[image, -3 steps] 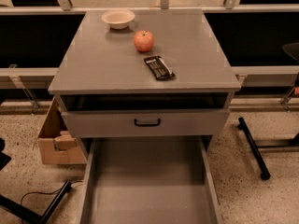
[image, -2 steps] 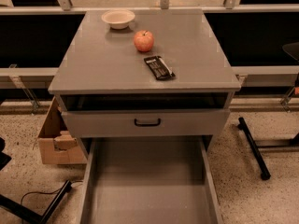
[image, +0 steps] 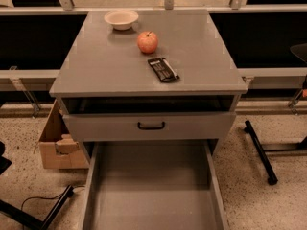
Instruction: Close middle drawer
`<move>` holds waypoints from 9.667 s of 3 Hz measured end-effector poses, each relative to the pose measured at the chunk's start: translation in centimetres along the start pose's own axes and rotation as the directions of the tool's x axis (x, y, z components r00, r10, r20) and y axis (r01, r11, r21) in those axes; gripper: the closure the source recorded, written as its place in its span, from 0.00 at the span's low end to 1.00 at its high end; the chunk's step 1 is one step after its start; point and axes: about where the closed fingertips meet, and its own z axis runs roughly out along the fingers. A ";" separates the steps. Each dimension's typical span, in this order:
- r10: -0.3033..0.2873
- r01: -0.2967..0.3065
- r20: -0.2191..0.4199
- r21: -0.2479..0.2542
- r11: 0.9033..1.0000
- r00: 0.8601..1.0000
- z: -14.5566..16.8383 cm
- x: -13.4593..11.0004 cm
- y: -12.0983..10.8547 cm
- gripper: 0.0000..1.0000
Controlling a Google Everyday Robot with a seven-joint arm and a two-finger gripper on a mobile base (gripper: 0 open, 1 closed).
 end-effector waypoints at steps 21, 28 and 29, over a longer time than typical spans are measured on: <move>-0.220 0.143 0.320 0.249 0.958 0.921 -12.0 -27.2 -31.7 0.52; -0.314 0.292 0.070 0.219 0.931 0.947 -14.4 -25.1 -22.7 0.72; -0.387 0.406 -0.142 0.146 0.902 0.911 -17.5 -23.1 -14.4 1.00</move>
Offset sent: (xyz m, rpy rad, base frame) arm 0.0854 0.0367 -0.0255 0.0567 -0.0944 0.0241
